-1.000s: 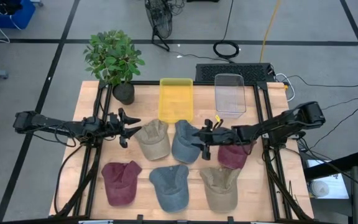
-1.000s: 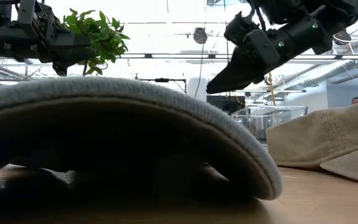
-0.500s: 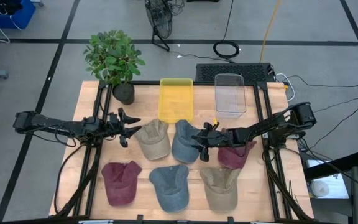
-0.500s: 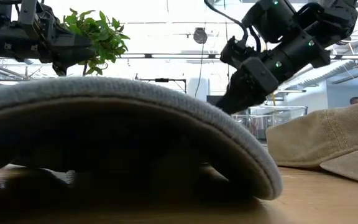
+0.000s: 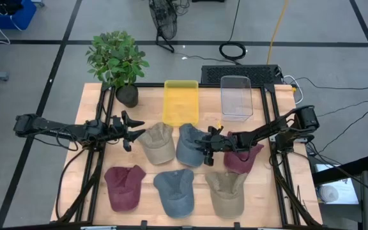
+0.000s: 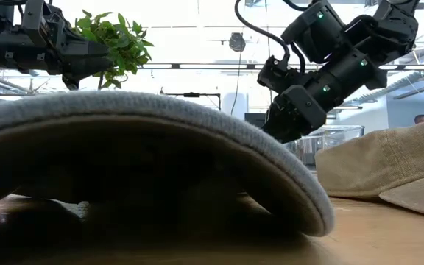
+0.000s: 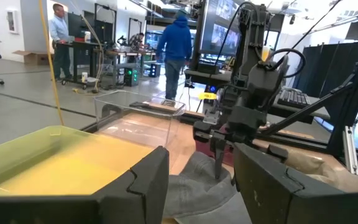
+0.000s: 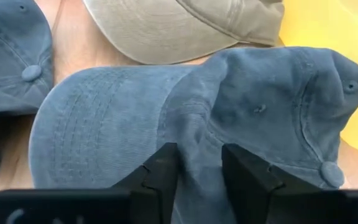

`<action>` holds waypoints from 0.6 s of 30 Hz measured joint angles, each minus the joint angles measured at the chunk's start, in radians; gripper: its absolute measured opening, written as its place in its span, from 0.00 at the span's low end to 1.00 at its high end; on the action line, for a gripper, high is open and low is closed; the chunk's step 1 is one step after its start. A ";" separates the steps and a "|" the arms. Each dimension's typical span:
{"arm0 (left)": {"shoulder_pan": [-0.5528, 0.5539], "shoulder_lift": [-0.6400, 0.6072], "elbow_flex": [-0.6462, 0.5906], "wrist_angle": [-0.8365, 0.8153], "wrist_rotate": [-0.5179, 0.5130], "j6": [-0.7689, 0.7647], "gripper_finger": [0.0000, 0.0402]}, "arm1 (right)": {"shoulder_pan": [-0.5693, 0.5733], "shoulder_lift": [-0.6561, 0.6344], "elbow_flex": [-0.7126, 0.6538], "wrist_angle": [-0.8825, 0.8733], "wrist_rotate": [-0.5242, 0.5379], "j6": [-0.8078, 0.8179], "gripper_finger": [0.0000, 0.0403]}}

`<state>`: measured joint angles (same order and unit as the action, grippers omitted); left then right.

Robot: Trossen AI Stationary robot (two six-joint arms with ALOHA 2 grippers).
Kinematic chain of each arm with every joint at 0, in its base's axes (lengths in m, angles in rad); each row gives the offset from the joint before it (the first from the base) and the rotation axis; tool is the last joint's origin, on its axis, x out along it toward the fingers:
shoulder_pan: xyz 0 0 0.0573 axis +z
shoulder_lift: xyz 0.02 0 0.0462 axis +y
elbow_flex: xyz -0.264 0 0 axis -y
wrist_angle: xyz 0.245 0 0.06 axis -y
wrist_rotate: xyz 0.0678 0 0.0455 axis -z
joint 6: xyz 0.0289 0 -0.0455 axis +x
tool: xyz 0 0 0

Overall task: Pick & Place hat
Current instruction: Put the top blue cap into the transparent bin

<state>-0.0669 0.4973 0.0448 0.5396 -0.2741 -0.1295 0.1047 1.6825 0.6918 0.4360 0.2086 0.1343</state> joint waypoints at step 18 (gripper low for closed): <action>0.000 0.000 0.000 -0.014 -0.006 -0.001 0.45 | 0.001 -0.050 -0.002 0.001 -0.030 -0.042 0.01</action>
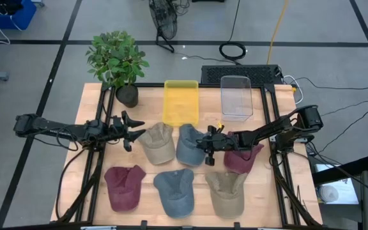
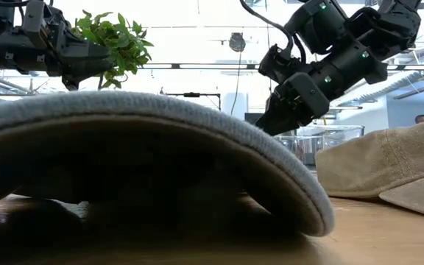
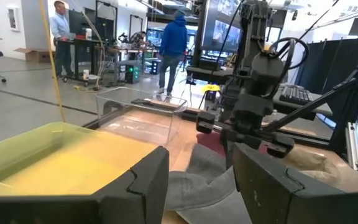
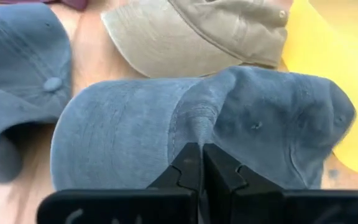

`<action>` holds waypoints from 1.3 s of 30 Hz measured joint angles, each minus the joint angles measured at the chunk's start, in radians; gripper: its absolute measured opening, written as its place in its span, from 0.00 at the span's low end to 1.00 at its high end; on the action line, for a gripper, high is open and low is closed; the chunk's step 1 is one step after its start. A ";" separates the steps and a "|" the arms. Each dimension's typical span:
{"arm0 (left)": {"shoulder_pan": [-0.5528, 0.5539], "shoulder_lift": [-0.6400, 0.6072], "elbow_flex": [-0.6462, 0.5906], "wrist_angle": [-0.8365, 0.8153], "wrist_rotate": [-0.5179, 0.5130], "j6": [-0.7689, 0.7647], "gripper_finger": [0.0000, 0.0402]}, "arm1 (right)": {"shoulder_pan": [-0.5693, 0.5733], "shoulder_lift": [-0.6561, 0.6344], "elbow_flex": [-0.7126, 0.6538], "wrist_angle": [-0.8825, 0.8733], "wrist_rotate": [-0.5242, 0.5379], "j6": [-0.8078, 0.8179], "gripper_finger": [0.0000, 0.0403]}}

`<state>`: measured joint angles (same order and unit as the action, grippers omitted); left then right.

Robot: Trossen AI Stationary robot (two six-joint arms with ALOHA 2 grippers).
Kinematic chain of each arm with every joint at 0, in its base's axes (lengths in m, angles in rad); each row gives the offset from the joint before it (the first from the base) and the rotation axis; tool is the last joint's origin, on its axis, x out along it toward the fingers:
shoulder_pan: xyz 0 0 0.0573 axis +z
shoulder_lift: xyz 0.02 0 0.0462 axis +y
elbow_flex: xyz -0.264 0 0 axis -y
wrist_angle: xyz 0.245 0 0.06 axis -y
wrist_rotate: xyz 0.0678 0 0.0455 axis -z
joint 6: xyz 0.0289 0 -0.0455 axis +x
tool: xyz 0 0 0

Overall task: Pick & Place hat
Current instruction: Put the top blue cap into the transparent bin

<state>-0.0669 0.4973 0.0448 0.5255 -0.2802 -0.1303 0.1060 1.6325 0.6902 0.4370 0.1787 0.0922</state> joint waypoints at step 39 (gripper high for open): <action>0.000 0.000 0.000 -0.006 -0.011 -0.005 0.45 | -0.078 -0.583 0.000 -0.440 0.194 -0.123 0.00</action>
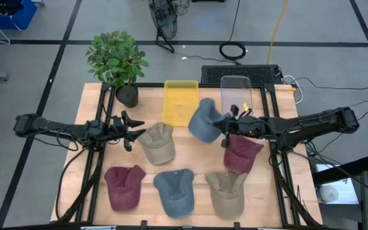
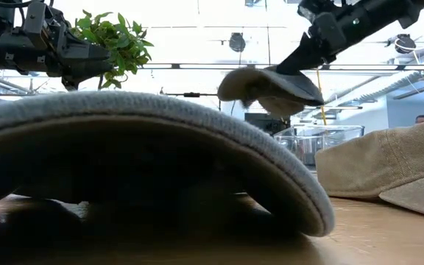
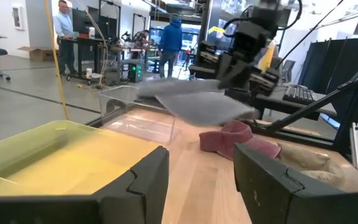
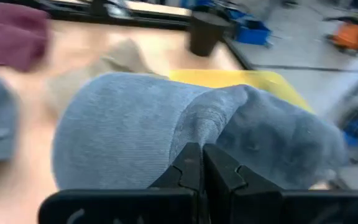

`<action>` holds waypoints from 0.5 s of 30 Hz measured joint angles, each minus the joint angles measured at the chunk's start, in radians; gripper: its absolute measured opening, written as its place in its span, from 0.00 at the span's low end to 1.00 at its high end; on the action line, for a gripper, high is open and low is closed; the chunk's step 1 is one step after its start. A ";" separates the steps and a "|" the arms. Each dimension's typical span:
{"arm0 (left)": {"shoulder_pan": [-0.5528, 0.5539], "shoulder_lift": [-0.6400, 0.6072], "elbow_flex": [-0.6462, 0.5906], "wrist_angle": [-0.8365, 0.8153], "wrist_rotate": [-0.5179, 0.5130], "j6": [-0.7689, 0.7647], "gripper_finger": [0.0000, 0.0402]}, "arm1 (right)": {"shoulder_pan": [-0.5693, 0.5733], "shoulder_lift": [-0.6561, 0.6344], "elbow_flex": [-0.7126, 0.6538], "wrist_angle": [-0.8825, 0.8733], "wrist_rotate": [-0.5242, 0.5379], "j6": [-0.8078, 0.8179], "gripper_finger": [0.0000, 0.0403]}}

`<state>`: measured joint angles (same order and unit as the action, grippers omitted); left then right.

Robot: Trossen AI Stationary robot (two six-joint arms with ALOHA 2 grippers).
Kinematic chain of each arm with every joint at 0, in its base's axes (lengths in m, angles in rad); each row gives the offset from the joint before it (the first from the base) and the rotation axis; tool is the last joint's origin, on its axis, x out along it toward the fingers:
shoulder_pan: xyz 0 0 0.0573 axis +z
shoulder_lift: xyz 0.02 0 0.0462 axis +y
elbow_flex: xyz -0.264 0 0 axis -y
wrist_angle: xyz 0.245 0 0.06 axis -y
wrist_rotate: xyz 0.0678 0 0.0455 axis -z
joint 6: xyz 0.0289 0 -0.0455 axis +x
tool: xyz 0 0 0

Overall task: Pick & Place hat
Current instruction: Put the top blue cap into the transparent bin

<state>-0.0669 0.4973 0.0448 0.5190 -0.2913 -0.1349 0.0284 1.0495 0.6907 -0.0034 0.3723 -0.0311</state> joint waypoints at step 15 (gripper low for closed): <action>0.000 0.000 0.000 0.000 0.000 0.000 0.45 | -0.268 -0.077 0.000 -0.006 0.001 0.048 0.00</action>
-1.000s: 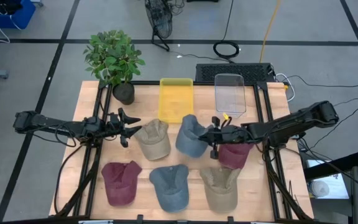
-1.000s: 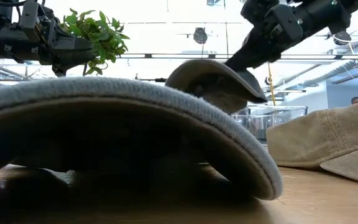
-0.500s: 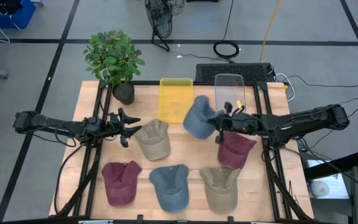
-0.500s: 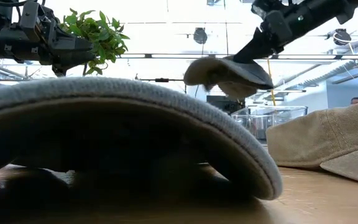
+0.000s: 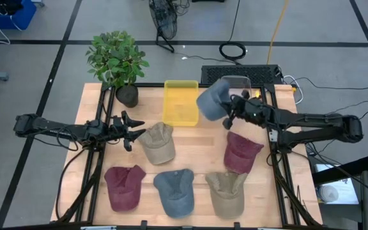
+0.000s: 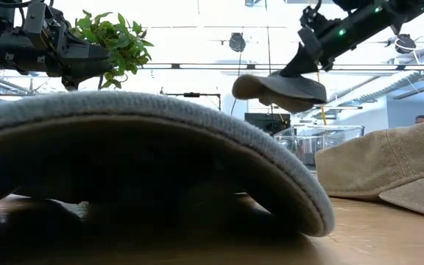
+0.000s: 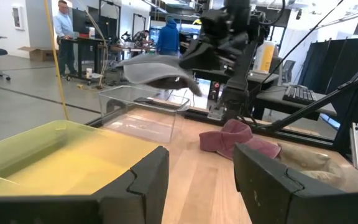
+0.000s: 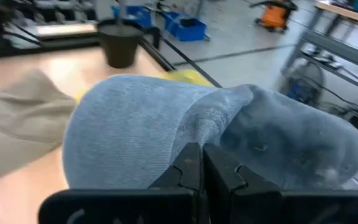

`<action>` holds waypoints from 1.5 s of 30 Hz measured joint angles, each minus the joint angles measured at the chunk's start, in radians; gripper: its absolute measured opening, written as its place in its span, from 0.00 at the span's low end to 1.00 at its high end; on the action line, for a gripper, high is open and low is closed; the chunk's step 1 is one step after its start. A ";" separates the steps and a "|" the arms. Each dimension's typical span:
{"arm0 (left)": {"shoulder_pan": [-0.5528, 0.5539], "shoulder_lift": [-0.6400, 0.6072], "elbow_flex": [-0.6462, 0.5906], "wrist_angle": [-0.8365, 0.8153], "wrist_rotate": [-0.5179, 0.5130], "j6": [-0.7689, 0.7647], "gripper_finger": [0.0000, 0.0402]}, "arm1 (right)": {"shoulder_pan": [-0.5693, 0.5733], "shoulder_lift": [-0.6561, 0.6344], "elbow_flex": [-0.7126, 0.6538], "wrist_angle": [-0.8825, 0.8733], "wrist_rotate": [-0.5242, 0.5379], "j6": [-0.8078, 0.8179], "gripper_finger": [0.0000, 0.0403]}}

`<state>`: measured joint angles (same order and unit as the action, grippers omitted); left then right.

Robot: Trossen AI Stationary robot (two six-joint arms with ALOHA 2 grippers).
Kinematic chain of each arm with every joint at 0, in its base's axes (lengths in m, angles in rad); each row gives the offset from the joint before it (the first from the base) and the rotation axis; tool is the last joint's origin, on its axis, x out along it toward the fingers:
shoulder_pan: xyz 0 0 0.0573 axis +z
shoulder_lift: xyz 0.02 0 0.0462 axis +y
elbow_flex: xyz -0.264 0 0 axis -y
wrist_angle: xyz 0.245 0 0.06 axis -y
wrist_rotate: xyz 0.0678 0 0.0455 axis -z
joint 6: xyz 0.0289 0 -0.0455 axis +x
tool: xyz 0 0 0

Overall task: Pick & Place hat
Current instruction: Put the top blue cap into the transparent bin

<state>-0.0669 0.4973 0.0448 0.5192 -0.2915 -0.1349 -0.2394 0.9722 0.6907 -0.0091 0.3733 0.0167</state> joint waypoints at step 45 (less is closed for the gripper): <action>0.000 0.000 0.000 0.000 -0.001 0.001 0.45 | -0.415 0.002 -0.447 0.528 -0.116 0.233 0.04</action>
<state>-0.0669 0.4973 0.0448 0.5194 -0.2920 -0.1341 -0.6540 0.9741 0.2439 0.5190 0.2570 0.2496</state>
